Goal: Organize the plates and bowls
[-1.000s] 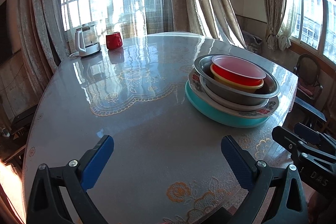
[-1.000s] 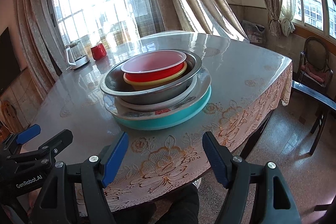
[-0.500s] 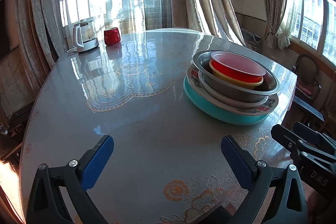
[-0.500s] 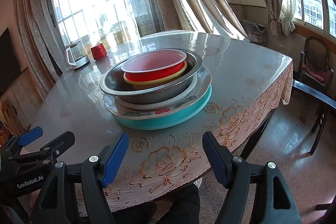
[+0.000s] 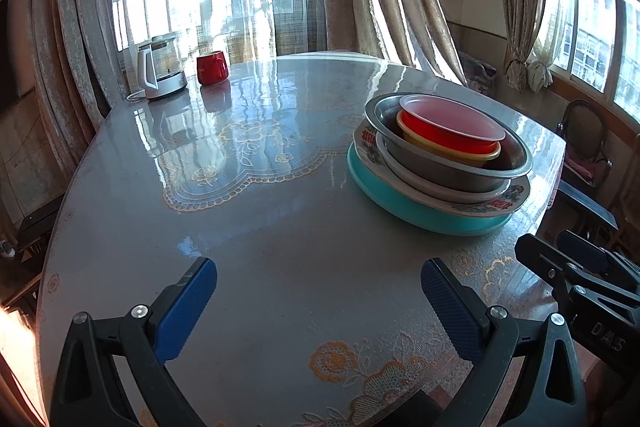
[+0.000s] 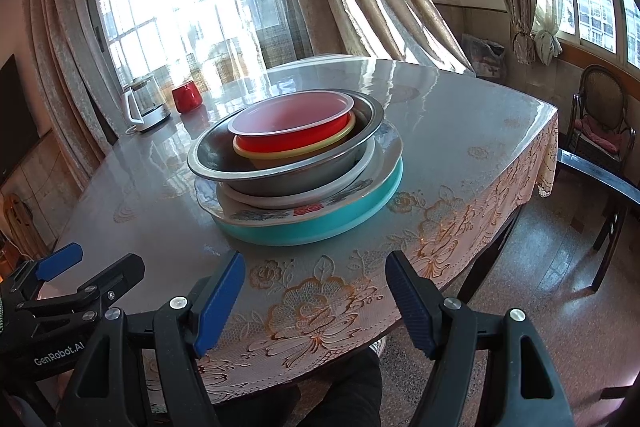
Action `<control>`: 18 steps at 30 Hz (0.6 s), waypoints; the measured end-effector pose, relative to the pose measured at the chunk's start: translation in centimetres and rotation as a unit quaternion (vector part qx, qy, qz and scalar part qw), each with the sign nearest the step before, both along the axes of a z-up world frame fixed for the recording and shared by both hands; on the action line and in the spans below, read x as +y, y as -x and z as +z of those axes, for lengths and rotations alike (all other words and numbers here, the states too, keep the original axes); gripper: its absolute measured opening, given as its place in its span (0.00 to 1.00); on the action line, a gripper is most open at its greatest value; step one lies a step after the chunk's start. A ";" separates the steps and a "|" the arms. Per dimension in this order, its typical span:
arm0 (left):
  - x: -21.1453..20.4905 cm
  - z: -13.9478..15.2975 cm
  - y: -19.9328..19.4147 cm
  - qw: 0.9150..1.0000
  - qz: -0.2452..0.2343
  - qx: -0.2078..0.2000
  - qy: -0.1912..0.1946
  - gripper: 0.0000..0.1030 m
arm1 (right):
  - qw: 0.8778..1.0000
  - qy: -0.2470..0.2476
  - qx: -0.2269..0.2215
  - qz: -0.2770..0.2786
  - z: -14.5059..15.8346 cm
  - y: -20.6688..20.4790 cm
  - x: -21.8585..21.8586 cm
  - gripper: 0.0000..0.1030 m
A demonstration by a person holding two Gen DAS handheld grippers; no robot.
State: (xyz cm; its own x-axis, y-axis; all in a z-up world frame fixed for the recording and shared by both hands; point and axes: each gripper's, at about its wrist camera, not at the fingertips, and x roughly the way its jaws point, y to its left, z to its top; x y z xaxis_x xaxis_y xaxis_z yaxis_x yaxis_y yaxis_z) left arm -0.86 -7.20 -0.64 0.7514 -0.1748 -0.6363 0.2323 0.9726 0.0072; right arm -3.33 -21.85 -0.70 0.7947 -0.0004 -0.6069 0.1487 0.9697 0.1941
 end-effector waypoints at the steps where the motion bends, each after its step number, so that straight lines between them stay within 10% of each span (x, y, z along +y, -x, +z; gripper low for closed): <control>1: 0.0 0.0 0.0 1.000 0.002 0.001 0.001 1.00 | 1.000 0.001 0.001 0.000 0.0 0.0 0.0 0.72; 18: 0.2 -0.3 0.0 1.000 0.000 0.009 0.005 1.00 | 1.000 -0.003 0.004 0.001 -0.1 0.1 -0.2 0.72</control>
